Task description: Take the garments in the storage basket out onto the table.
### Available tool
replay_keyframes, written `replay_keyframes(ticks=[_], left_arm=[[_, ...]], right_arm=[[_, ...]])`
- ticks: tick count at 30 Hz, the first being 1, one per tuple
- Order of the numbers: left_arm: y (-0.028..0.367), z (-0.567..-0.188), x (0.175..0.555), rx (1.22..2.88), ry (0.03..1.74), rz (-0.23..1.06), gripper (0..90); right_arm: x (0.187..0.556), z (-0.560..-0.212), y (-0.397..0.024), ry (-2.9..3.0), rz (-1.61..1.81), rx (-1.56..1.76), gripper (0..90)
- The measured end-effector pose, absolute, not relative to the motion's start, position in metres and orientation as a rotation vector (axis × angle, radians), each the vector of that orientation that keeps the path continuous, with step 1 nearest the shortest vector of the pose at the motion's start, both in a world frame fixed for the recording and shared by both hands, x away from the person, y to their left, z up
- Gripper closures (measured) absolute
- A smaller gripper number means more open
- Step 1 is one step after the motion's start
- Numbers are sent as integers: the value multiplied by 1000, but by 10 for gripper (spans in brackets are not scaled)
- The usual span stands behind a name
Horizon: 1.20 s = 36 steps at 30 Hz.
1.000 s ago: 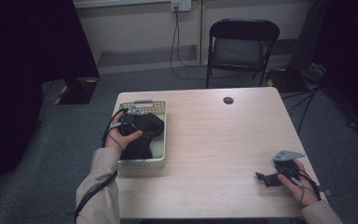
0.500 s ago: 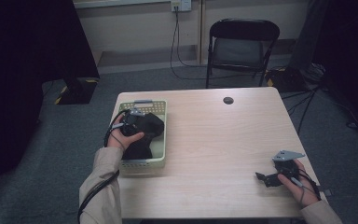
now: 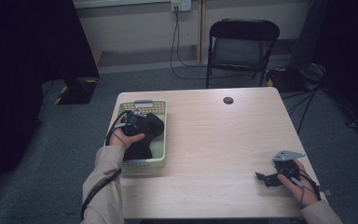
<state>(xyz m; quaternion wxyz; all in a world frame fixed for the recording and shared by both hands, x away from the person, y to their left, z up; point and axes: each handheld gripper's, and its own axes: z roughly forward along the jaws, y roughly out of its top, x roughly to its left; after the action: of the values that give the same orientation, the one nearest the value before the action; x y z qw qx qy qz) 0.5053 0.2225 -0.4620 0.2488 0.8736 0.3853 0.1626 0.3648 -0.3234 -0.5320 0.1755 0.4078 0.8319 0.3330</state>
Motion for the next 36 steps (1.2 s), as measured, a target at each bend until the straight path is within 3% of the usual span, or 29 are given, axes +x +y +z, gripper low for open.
replay_keyframes(ticks=[20,26,32,36], left_arm=[[235,-485,514,2395,1185,345,16],[236,-493,518,2420,1189,280,56],[237,-505,521,2410,1222,175,153],[234,-506,520,2423,1240,212,200]], right_arm=[[365,-532,-323,2357,943,1156,0],[365,-532,-323,2356,943,1155,0],[365,-532,-323,2357,943,1155,0],[365,-532,-323,2357,943,1155,0]])
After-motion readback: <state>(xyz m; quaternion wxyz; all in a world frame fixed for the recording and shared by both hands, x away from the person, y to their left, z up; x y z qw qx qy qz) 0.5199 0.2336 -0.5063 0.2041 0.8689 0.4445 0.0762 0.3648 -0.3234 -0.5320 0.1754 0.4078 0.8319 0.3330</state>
